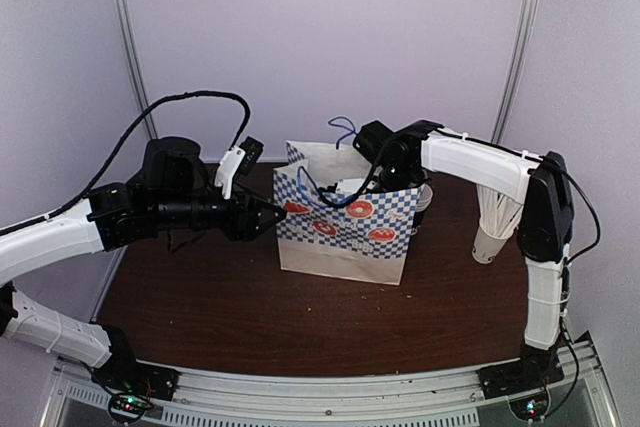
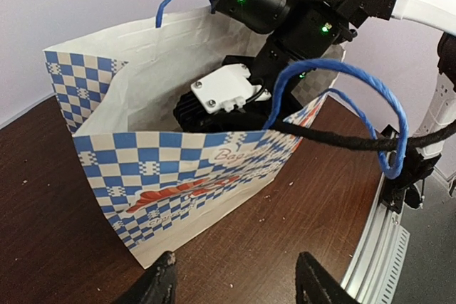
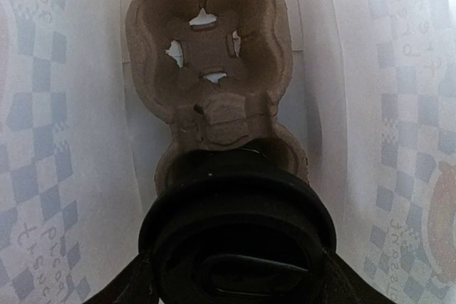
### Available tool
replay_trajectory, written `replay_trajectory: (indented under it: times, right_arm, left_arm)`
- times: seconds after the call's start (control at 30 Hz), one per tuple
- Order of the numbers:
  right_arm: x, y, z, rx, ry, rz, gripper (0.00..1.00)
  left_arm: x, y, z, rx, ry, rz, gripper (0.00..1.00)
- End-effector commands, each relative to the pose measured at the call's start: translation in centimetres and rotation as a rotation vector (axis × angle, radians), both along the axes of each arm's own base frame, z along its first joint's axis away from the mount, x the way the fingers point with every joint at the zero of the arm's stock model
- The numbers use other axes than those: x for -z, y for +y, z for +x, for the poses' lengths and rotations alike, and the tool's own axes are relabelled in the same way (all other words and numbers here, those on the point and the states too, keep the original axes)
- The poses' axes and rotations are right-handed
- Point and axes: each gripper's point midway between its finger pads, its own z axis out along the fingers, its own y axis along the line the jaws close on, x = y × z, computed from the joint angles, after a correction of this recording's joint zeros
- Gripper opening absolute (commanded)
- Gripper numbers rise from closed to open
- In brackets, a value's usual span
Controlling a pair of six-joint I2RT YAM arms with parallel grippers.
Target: Pack the takeout coffee
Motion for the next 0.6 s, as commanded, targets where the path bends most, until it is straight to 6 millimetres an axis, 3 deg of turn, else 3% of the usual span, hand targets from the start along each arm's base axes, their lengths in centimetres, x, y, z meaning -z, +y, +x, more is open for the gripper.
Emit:
replay_trajectory:
  times: [0.0,0.3,0.57]
  right_arm:
    - [5.5,-2.0,-1.0,-0.006,0.057,-0.191,0.60]
    - [5.2,-1.9,-0.9,0.028,0.064,-0.194,0.59]
    - [7.4,-3.2,-2.1,0.024,0.133,-0.317,0.58]
  left_arm:
    - [-1.5,-0.3,0.4,0.003,-0.023,-0.049,0.58]
    - [-1.3,-0.1,0.2,0.001,-0.019,-0.053,0.58]
    - [-1.4,0.0,-0.1,0.005,-0.013,-0.067,0.58]
